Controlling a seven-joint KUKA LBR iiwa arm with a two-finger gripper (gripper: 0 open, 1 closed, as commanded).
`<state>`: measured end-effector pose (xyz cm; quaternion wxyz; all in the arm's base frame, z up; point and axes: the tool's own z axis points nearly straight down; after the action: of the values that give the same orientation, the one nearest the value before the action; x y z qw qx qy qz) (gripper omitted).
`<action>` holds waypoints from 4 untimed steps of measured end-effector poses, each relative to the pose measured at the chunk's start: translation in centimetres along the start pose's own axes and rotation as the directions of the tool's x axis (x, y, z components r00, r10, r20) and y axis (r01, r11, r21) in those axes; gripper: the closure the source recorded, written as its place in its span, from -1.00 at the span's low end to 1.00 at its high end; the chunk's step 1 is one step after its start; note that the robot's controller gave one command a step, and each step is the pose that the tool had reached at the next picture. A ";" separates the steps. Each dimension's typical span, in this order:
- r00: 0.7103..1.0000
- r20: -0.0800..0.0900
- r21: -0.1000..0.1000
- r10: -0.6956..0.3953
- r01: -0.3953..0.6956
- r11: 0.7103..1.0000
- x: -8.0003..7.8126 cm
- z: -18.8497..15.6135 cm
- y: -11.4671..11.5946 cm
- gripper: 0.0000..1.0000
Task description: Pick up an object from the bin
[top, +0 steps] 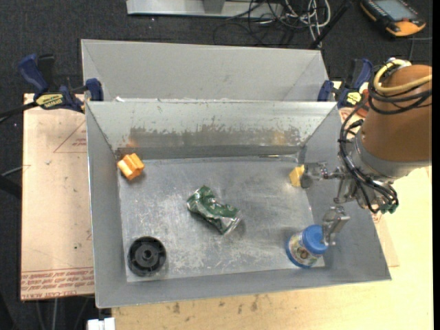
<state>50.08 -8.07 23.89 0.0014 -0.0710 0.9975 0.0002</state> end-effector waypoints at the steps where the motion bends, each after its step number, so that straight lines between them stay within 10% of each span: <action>1: 1.000 0.000 0.000 0.000 0.000 1.000 0.0 0.0 0.0 -1.00; 3: 0.999 -0.003 -0.002 -0.042 0.042 0.999 1.7 7.7 -3.9 -1.00; 4: 0.963 0.007 0.009 -0.270 0.270 0.963 1.6 15.9 -4.0 1.00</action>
Offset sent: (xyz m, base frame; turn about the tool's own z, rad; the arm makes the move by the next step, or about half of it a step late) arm 0.0002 -0.0185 -0.1518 -0.1978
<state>49.07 -12.26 8.01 0.0056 -0.2062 0.9785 -0.0039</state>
